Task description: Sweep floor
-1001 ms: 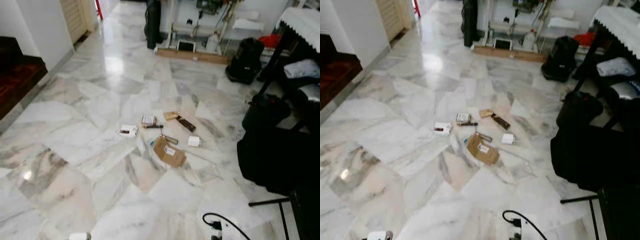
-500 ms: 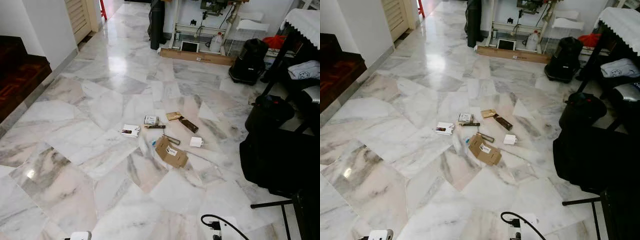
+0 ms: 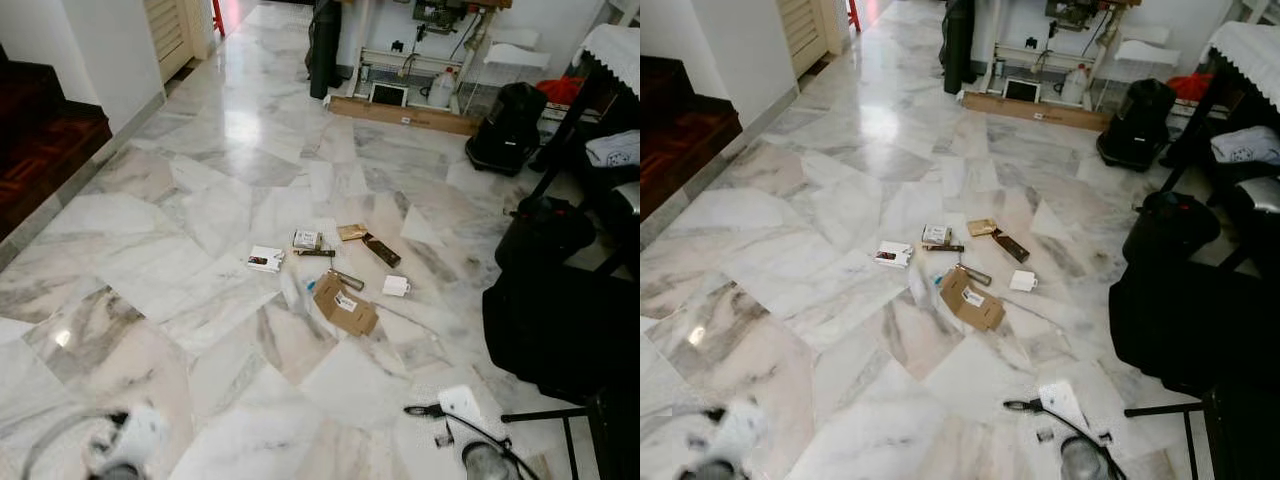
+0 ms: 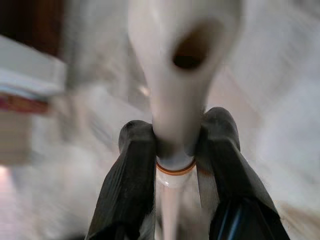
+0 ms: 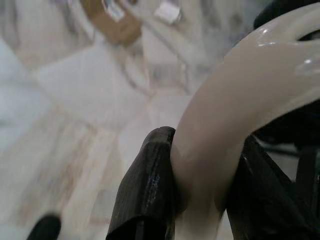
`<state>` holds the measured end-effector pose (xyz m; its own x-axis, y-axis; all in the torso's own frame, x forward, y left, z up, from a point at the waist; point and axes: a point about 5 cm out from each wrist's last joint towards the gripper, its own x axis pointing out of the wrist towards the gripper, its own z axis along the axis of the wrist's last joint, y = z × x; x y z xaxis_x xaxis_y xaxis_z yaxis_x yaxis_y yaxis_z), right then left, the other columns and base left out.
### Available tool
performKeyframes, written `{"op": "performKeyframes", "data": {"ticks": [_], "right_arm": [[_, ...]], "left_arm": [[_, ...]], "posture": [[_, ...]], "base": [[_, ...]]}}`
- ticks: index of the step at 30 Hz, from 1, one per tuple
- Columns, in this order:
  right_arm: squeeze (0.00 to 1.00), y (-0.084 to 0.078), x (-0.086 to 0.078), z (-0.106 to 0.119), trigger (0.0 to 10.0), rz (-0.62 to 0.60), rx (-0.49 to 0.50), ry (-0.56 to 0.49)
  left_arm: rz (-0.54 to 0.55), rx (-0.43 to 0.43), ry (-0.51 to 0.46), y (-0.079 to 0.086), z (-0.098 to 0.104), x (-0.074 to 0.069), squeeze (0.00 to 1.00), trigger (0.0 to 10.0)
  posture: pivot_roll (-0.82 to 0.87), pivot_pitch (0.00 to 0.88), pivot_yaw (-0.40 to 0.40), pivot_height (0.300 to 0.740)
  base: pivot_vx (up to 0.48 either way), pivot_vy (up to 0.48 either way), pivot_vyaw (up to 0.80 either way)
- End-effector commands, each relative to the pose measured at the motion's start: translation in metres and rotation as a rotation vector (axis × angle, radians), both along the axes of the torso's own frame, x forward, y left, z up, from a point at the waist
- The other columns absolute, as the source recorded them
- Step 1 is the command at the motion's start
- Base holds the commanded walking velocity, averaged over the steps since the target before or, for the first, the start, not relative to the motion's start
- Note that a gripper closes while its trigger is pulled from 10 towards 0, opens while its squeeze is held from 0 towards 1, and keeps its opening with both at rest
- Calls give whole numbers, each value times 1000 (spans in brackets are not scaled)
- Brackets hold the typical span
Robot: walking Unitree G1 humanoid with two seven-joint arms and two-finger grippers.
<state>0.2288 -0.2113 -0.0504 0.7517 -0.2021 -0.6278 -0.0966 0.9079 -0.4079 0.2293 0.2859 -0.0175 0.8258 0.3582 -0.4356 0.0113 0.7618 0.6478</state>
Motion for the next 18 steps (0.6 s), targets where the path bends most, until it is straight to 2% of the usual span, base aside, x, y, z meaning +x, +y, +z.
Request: {"op": "performKeyframes", "data": {"ticks": [1, 2, 3, 4, 5, 9, 11, 13, 15, 16, 18], "right_arm": [[0, -1, 13, 11, 10000, -13, -18, -89], [0, 3, 28, 25, 10000, 4, -45, -181], [0, 3, 28, 25, 10000, 4, -45, -181], [0, 5, 40, 37, 10000, -12, -50, -262], [0, 5, 44, 41, 10000, -24, -46, -290], [0, 6, 51, 49, 10000, -44, -35, -338], [0, 7, 64, 65, 10000, -59, -28, -424], [0, 7, 64, 65, 10000, -59, -28, -424], [0, 10, 77, 84, 10000, -71, -7, -529], [0, 10, 77, 84, 10000, -71, -7, -529], [0, 16, 90, 104, 10000, -75, 26, -627]], "left_arm": [[-85, -35, -116, -18, 14, 16, 0, 10000], [-155, -63, -299, -30, 46, 37, 0, 10000], [-155, -63, -299, -30, 46, 37, 0, 10000], [-176, -118, -412, -42, 64, 46, 0, 10000], [-178, -142, -447, -46, 70, 48, 0, 10000], [-179, -187, -497, -53, 77, 51, 0, 10000], [-196, -269, -553, -66, 86, 53, 0, 10000], [-196, -269, -553, -66, 86, 53, 0, 10000], [-221, -319, -591, -75, 94, 54, 0, 10000], [-221, -319, -591, -75, 94, 54, 0, 10000], [-233, -333, -604, -80, 104, 50, 0, 10000]], "posture": [[65, 69, -92, 740], [64, 68, -92, 740], [64, 68, -92, 740], [63, 69, -91, 740], [63, 69, -91, 740], [62, 69, -91, 740], [63, 70, -90, 740], [63, 70, -90, 740], [65, 71, -90, 740], [65, 71, -90, 740], [64, 73, -89, 740]], "base": [[0, 0, 0], [0, 0, 0], [0, 0, 0], [0, 0, 0], [0, 0, 0], [0, 0, 0], [0, 0, 0], [0, 0, 0], [0, 0, 0], [0, 0, 0], [0, 0, 0]]}}
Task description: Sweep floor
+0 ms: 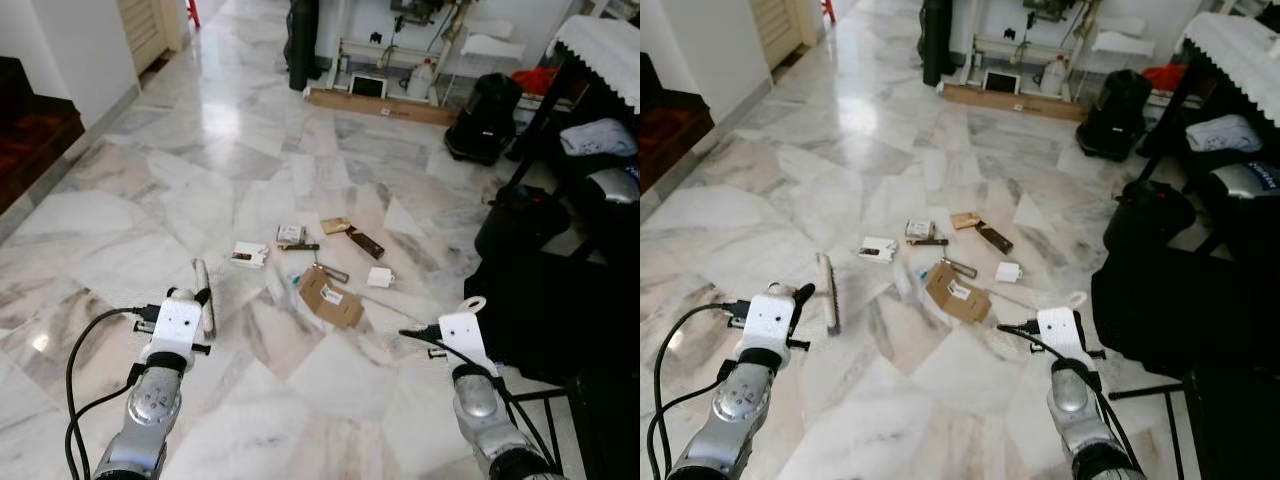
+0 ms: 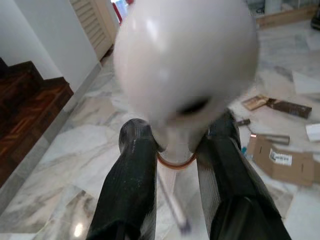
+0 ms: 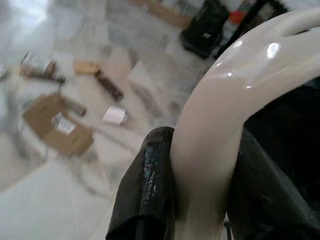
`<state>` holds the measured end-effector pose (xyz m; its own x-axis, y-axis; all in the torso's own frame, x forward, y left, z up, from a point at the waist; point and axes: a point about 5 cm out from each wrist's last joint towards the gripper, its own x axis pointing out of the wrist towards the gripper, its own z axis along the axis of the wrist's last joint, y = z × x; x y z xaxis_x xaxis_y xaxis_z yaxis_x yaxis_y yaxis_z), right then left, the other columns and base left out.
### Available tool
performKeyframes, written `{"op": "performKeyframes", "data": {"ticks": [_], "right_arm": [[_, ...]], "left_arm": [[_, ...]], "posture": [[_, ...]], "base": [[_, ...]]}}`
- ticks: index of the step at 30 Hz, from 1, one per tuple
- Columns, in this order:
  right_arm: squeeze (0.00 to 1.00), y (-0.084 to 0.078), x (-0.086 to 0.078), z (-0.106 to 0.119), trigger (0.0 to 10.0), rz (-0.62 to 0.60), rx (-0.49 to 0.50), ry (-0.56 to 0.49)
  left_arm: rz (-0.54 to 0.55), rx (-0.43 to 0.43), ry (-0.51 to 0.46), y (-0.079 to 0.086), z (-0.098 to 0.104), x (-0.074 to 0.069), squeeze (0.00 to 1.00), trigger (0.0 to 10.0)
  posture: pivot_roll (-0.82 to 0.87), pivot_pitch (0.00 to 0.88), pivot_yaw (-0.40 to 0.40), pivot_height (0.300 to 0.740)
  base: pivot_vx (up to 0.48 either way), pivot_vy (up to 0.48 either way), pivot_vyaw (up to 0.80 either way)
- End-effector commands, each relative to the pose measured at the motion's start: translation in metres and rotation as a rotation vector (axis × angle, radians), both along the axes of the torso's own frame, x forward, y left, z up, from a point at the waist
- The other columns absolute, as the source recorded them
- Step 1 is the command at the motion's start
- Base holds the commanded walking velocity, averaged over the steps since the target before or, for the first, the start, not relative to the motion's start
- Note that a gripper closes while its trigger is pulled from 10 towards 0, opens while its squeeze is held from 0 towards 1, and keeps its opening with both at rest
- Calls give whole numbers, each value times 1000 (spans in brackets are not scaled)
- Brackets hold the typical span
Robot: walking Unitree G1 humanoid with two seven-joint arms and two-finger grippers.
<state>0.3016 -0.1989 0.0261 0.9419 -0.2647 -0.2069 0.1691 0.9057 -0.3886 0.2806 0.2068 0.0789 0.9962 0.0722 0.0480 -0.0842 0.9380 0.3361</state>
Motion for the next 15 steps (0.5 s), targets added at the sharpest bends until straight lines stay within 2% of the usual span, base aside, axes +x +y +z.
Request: {"op": "performKeyframes", "data": {"ticks": [1, 7, 9, 12, 15], "right_arm": [[0, 6, 19, 31, 10000, 1, 28, -159], [0, 12, 28, 51, 10000, -3, 76, -270], [0, 16, 34, 65, 10000, -4, 100, -330], [0, 16, 33, 61, 10000, -11, 124, -312], [0, 15, 29, 52, 10000, -49, 198, -288]], "left_arm": [[-7, -9, -18, -2, 10, -2, 0, 10000], [-61, -4, -28, -6, 21, -1, 0, 10000], [-134, -59, -42, -13, 30, 2, 0, 10000], [-133, -144, -78, -15, 34, 1, 0, 10000], [-127, -158, -91, -16, 32, -2, 0, 10000]], "posture": [[64, 73, -89, 740], [74, 75, -86, 740], [73, 71, -84, 740], [73, 71, -84, 740], [74, 67, -85, 740]], "base": [[0, 0, 0], [0, 0, 0], [0, 0, 0], [0, 0, 0], [0, 0, 0]]}}
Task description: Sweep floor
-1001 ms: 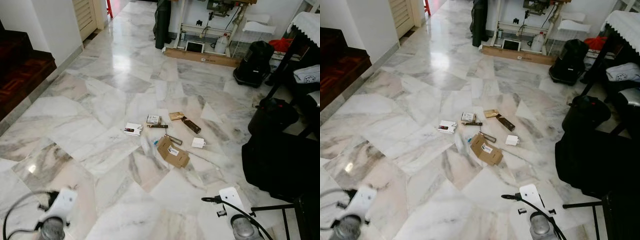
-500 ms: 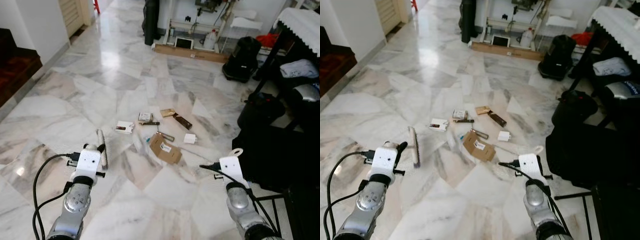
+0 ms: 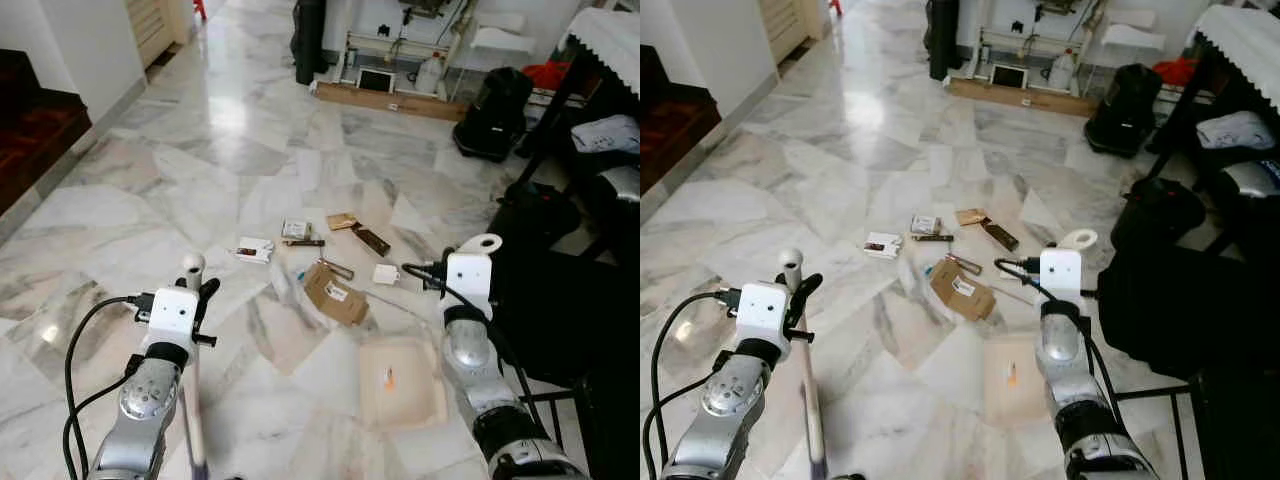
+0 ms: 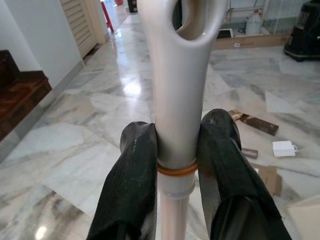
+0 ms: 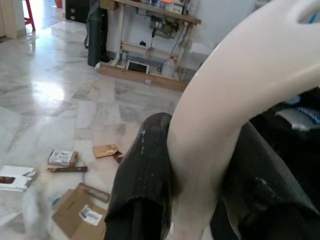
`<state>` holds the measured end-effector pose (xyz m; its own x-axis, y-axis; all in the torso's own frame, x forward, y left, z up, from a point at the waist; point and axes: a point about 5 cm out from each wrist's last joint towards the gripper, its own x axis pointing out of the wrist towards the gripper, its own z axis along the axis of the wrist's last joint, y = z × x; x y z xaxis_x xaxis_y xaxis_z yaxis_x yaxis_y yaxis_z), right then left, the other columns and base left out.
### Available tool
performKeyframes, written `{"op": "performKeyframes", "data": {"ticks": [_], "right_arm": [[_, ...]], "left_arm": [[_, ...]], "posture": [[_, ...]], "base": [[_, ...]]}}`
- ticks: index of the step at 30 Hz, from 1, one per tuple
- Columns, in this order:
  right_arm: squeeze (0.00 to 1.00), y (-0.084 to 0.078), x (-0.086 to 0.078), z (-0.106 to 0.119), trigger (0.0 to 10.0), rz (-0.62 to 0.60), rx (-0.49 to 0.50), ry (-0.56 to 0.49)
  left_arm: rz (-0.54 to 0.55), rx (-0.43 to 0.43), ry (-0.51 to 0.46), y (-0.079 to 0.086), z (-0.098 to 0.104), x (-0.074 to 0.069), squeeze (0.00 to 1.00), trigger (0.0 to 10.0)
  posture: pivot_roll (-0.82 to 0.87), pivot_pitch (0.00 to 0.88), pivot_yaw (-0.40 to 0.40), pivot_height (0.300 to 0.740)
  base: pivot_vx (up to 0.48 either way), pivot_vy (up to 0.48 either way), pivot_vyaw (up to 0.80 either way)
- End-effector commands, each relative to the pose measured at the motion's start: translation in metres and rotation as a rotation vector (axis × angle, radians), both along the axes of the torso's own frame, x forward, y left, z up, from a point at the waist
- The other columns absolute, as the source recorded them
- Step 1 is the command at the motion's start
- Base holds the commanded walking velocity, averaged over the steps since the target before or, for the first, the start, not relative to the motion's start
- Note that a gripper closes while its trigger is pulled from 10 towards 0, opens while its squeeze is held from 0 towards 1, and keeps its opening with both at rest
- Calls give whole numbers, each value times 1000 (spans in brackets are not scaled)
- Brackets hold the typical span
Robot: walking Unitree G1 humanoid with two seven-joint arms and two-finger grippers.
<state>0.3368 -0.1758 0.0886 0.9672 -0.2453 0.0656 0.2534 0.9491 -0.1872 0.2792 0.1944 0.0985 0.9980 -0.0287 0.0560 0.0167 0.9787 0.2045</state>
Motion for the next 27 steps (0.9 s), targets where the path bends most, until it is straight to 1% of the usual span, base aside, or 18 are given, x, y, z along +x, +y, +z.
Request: {"op": "performKeyframes", "data": {"ticks": [1, 2, 4, 5, 7, 9, 11, 15, 18, 27], "right_arm": [[0, -8, -7, -10, 10000, -46, 64, 36], [0, -8, -9, -13, 10000, -50, 87, 39], [0, -9, -10, -14, 10000, -50, 91, 39], [0, -7, -13, -17, 10000, -37, 92, 43], [0, -6, -15, -21, 10000, -29, 94, 52], [0, -6, -17, -25, 10000, -33, 110, 69], [0, -5, -18, -30, 10000, -49, 147, 95], [0, 0, -16, -28, 10000, -21, 148, 91], [0, 0, -17, -29, 10000, -3, 157, 90], [0, 7, -17, -29, 10000, 34, 169, 91]], "left_arm": [[-14, -25, -79, -3, 13, -1, 0, 10000], [-11, -32, -92, -5, 13, -2, 0, 10000], [-9, -35, -96, -5, 13, -3, 0, 10000], [1, -49, -120, -5, 15, -4, 0, 10000], [-1, -52, -134, -6, 17, -5, 0, 10000], [-7, -50, -134, -7, 18, -4, 0, 10000], [-22, -49, -147, -11, 20, 0, 0, 10000], [-59, -61, -156, -17, 21, 2, 0, 10000], [-80, -76, -151, -20, 20, 2, 0, 10000], [-69, -80, -152, -17, 21, 8, 0, 10000]], "posture": [[74, 67, -85, 740], [72, 67, -84, 740], [72, 67, -84, 740], [71, 62, -84, 740], [77, 60, -86, 740], [81, 57, -87, 740], [87, 56, -89, 740], [81, 51, -91, 740], [86, 48, -94, 740], [89, 53, -95, 740]], "base": [[0, 0, 0], [0, 0, 0], [0, 0, 0], [0, 0, 0], [0, 0, 0], [0, 0, 0], [0, 0, 0], [0, 0, 0], [0, 0, 0], [0, 0, 0]]}}
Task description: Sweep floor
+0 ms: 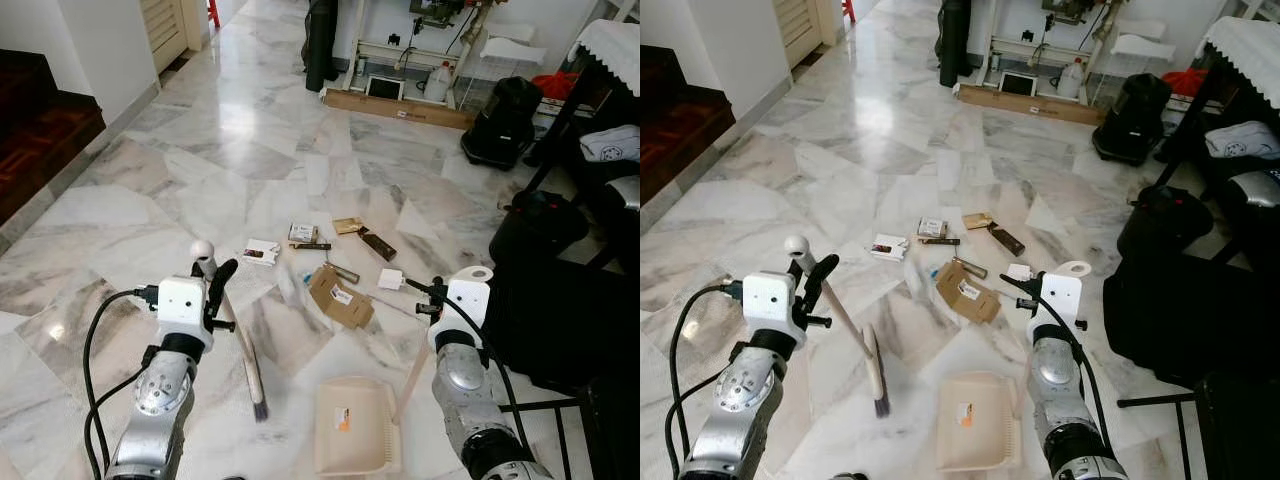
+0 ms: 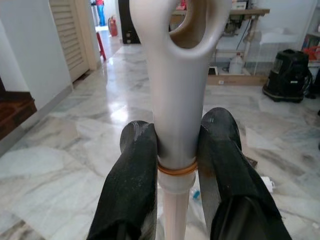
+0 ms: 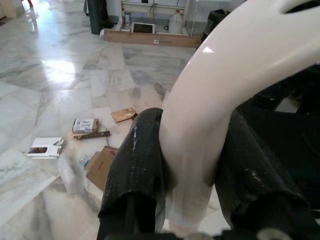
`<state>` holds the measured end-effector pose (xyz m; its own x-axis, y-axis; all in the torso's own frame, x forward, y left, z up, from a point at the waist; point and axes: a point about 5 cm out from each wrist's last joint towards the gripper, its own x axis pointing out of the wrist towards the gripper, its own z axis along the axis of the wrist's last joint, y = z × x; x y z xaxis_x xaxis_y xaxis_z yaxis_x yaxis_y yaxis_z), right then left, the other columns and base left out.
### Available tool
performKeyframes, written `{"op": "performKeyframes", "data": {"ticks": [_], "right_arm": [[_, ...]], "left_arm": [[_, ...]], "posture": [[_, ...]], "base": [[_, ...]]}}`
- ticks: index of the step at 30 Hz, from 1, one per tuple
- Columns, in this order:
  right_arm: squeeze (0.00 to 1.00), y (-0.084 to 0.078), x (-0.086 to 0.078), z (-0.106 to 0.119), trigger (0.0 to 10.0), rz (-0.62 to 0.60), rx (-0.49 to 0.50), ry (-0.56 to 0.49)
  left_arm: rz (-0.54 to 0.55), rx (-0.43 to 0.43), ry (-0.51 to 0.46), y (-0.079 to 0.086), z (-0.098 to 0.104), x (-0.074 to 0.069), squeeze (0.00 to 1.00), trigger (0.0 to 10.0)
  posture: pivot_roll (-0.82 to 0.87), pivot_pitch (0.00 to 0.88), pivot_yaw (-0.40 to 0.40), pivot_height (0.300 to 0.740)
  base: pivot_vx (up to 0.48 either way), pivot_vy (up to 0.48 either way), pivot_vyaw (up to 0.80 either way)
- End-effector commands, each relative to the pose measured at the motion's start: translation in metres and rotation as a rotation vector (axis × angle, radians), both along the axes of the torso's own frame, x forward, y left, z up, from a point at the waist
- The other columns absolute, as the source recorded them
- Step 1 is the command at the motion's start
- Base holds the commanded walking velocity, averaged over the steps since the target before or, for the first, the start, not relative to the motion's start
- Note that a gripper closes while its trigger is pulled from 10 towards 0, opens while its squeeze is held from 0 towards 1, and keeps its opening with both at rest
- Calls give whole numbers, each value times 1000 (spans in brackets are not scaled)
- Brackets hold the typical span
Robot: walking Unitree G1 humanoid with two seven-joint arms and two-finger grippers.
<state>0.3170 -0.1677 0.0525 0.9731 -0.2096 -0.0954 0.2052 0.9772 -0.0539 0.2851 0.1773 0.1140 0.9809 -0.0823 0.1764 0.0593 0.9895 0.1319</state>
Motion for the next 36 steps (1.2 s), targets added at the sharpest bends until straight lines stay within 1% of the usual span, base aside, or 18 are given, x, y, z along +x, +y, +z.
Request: {"op": "performKeyframes", "data": {"ticks": [1, 5, 9, 15, 23, 25, 26, 27, 28, 31, 36], "right_arm": [[0, -1, 3, 7, 10000, -2, 2, -35], [0, 0, 4, 7, 10000, 6, 2, -37], [0, 1, 4, 8, 10000, 11, 3, -35], [0, 1, 5, 7, 10000, 15, 6, -29], [0, 3, 6, 7, 10000, 36, 25, -22], [0, 6, 6, 8, 10000, 53, 55, -21], [0, 8, 7, 8, 10000, 69, 103, -19], [0, 12, 9, 10, 10000, 105, 189, -22], [0, 13, 9, 12, 10000, 117, 215, -26], [0, 15, 11, 16, 10000, 141, 269, -33], [0, 14, 13, 19, 10000, 142, 341, -25]], "left_arm": [[-7, -1, -35, 0, 6, 2, 0, 10000], [-31, -14, -31, -4, 6, 3, 0, 10000], [-93, -35, -3, -10, 3, 3, 0, 10000], [-135, -84, 16, -11, 3, 5, 0, 10000], [-159, -74, 23, -9, 4, 7, 0, 10000], [-160, -74, 27, -8, 5, 9, 0, 10000], [-160, -74, 28, -8, 5, 9, 0, 10000], [-161, -73, 30, -7, 5, 10, 0, 10000], [-161, -71, 30, -7, 5, 10, 0, 10000], [-164, -61, 35, -8, 4, 10, 0, 10000], [-164, -47, 37, -9, 3, 10, 0, 10000]], "posture": [[89, 53, -95, 740], [90, 60, -96, 740], [88, 63, -95, 740], [85, 69, -94, 740], [86, 80, -96, 740], [82, 81, -95, 740], [82, 81, -95, 740], [79, 84, -95, 740], [79, 84, -95, 740], [73, 85, -96, 740], [71, 87, -96, 740]], "base": [[0, 0, 0], [0, 0, 0], [0, 0, 0], [0, 0, 0], [0, 0, 0], [0, 0, 0], [0, 0, 0], [0, 0, 0], [0, 0, 0], [0, 0, 0], [0, 0, 0]]}}
